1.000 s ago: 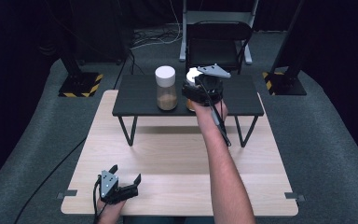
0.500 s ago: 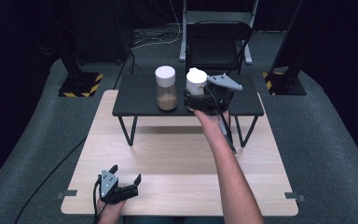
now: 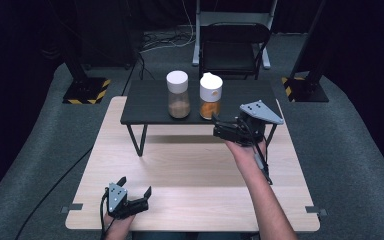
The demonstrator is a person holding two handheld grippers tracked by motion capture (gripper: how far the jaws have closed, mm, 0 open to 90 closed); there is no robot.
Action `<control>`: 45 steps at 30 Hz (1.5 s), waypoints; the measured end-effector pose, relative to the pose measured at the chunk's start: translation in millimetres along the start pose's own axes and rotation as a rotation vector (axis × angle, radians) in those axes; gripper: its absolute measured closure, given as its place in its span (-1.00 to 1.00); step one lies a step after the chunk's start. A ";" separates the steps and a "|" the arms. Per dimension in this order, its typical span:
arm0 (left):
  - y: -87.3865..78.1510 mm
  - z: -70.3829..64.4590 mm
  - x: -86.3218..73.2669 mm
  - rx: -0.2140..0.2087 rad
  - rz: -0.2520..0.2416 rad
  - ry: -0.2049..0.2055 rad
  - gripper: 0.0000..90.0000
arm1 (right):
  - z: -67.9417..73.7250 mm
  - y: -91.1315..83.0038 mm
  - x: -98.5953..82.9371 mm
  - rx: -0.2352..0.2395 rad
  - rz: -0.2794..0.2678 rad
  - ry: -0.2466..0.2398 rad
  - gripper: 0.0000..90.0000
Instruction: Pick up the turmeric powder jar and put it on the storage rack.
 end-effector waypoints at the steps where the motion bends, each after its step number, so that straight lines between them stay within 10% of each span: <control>1: -0.1 -0.1 0.0 0.001 0.000 0.000 -0.99 | -0.8 -3.6 -0.2 0.003 -0.004 -0.004 -1.00; 14: -0.2 -0.5 -0.1 0.008 -0.002 -0.001 -0.99 | -17.6 -41.9 -18.0 -0.009 -0.029 0.007 -1.00; 45: 0.4 -0.4 0.1 0.011 0.001 -0.006 -1.00 | -49.3 -66.3 -101.0 -0.052 0.039 0.062 -1.00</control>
Point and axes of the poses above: each handheld gripper's, and its own axes: y roughly forward along the jaws, x roughly out of its top, z roughly to its left, the point moved 10 cm from there along y, roughly forward along the jaws, and after that the axes turned 2 degrees about -z, right-handed, at the moved point
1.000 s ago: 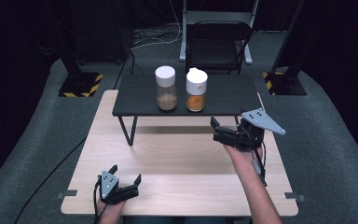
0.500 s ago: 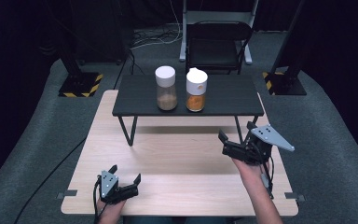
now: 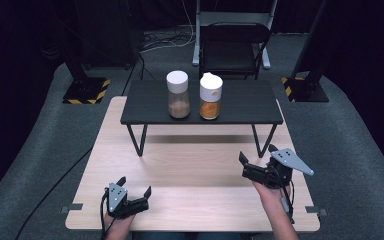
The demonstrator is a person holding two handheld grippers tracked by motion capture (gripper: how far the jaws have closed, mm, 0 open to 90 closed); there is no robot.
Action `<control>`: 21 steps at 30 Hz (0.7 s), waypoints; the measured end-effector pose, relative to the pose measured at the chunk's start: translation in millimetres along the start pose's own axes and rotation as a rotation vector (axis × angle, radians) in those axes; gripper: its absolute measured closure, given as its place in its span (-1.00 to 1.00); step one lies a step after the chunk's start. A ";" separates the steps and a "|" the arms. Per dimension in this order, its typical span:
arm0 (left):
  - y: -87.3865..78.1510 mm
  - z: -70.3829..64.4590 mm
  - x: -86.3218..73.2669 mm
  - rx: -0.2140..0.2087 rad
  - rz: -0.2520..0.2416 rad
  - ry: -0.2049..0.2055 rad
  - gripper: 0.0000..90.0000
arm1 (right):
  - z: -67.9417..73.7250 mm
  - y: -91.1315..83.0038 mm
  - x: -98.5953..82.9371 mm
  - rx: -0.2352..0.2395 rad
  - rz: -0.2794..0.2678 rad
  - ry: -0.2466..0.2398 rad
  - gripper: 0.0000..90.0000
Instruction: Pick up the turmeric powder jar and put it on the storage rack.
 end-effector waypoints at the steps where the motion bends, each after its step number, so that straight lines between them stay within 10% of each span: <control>1: 0.0 -0.1 0.0 0.000 0.000 0.001 -1.00 | -1.5 -0.5 -3.8 -0.002 0.001 0.003 -1.00; 21: 0.6 0.2 0.4 0.001 0.004 0.000 -1.00 | -27.4 1.0 -81.2 -0.025 0.084 -0.001 -1.00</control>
Point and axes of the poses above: each handheld gripper's, and its own axes: y roughly forward along the jaws, x roughly out of its top, z roughly to its left, the point moved 10 cm from there along y, roughly forward along the jaws, and after that the axes turned 2 degrees about -z, right-handed, at the moved point
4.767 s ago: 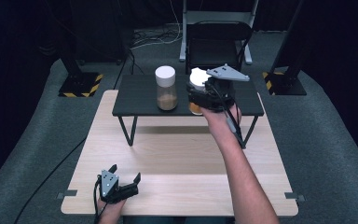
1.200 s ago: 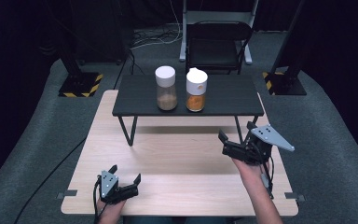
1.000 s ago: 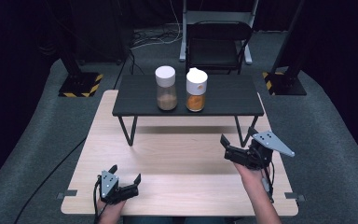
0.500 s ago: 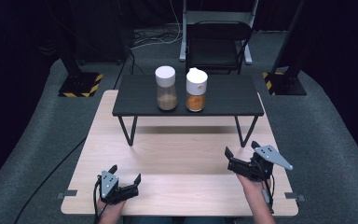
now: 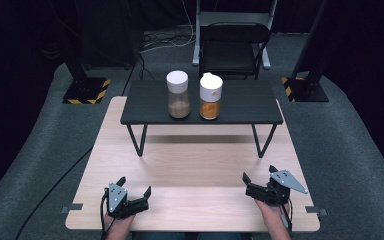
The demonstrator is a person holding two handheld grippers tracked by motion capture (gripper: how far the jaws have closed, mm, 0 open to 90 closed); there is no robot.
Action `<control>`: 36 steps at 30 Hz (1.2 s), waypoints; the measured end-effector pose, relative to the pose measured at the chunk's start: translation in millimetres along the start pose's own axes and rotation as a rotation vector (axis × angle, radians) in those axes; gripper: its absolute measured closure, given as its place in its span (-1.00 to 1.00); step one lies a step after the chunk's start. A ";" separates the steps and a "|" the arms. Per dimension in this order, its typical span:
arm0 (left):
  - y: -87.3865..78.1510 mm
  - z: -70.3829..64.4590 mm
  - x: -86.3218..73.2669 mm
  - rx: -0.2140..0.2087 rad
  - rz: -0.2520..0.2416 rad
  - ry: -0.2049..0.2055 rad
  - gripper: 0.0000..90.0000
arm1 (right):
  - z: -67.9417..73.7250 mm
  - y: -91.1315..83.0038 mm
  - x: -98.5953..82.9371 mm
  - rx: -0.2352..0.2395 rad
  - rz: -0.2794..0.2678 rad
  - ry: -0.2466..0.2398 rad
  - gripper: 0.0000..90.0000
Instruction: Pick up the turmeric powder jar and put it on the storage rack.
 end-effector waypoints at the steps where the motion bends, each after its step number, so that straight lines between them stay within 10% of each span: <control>1: 0.7 0.2 0.6 0.000 0.007 -0.002 -1.00 | -0.7 0.2 -2.1 -0.001 0.009 0.006 -1.00; 36: 0.3 0.4 0.0 0.008 -0.002 -0.010 -0.98 | -1.3 17.4 -40.8 -0.068 0.178 0.052 -0.99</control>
Point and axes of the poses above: each handheld gripper's, and its own axes: y roughly forward along the jaws, x roughly out of its top, z roughly to its left, the point moved 10 cm from there along y, roughly forward along the jaws, and after that the axes turned 2 degrees about -z, right-handed, at the moved point
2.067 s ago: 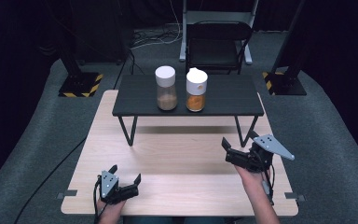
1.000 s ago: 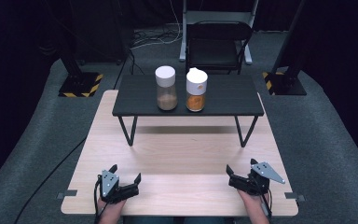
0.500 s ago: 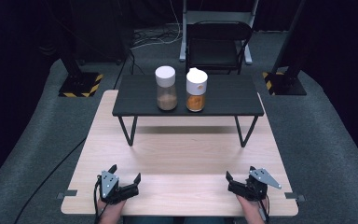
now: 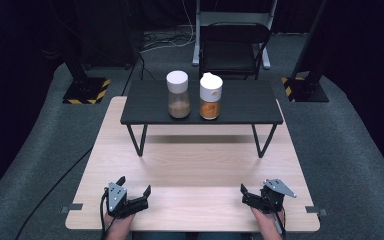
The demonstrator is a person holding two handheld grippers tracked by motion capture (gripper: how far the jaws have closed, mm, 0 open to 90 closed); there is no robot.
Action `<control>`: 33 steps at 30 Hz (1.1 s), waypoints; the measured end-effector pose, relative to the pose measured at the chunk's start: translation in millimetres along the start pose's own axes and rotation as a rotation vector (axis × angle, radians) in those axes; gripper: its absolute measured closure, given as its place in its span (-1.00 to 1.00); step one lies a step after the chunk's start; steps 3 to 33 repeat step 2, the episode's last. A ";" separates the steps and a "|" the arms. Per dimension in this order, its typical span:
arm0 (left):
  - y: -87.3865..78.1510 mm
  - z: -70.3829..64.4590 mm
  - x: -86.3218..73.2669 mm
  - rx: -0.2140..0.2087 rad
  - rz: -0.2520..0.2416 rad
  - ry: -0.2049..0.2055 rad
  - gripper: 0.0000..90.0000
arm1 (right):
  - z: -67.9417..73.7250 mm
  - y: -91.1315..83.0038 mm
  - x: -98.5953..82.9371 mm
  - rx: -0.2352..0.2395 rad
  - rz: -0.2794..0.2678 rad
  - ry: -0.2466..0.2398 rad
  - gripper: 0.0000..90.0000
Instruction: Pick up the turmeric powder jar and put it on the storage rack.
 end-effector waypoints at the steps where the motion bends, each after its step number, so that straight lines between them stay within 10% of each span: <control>1: -0.1 0.0 -0.1 0.000 -0.001 0.000 -0.98 | -0.2 0.1 0.0 0.000 0.000 0.002 -0.99; 33: -0.1 0.0 -0.1 0.000 -0.001 0.000 -0.98 | -0.8 0.3 0.1 0.002 0.001 0.007 -0.99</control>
Point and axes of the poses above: each handheld gripper's, and its own axes: y roughly forward along the jaws, x roughly out of its top, z roughly to its left, the point moved 10 cm from there along y, roughly forward along the jaws, and after that the axes turned 2 degrees about -z, right-handed, at the moved point
